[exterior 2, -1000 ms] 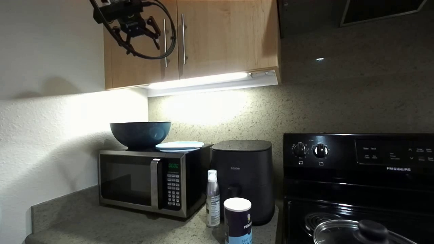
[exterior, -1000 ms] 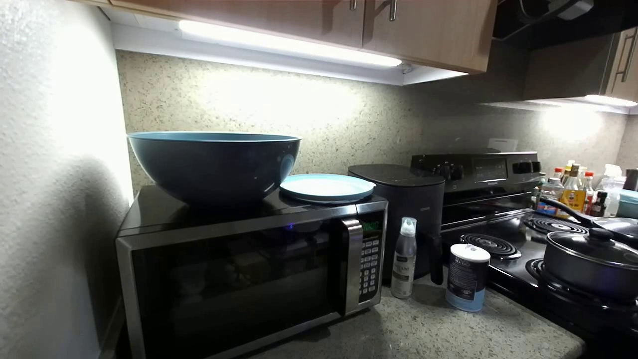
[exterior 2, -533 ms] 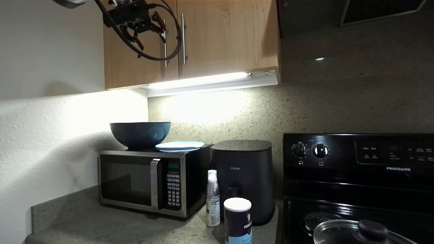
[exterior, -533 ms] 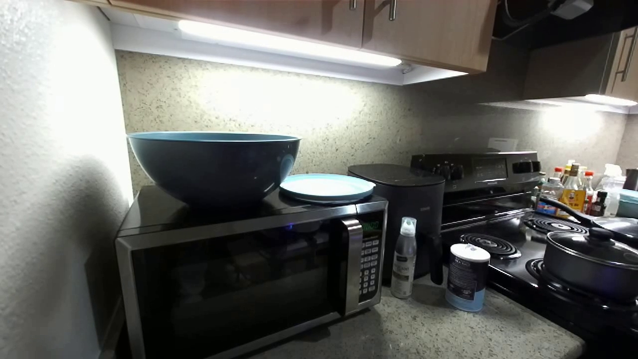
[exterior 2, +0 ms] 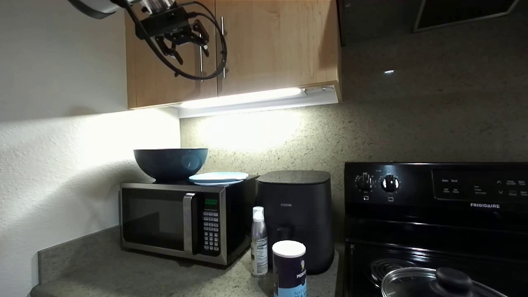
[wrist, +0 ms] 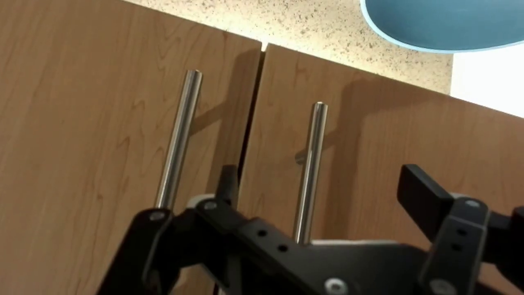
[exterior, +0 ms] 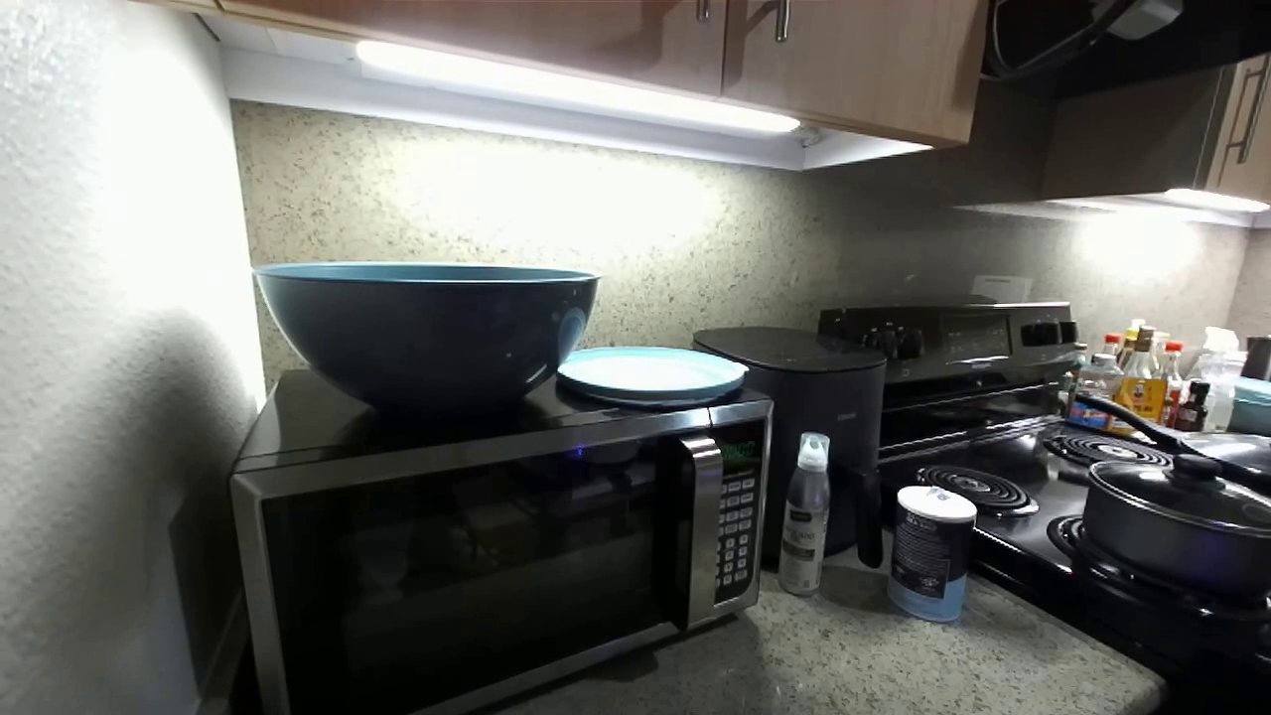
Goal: Open the top left cabinet door
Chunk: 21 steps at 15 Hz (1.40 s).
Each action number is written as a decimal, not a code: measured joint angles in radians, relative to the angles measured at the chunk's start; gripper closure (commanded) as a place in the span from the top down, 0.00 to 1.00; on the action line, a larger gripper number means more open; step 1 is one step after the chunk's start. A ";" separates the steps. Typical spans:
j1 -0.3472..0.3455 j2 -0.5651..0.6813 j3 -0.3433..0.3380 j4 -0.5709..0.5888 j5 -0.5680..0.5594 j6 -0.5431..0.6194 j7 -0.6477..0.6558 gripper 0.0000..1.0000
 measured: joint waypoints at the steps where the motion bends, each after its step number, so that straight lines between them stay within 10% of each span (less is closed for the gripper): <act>1: 0.000 0.007 0.000 0.007 0.002 -0.002 -0.001 1.00; 6: 0.000 0.107 -0.002 0.116 0.002 -0.042 -0.005 1.00; 7: 0.001 0.130 -0.003 0.140 0.002 -0.056 -0.006 0.75; 18: 0.017 0.210 -0.010 0.262 0.004 -0.173 -0.006 0.08; 21: 0.028 0.218 -0.006 0.278 0.004 -0.193 -0.006 0.04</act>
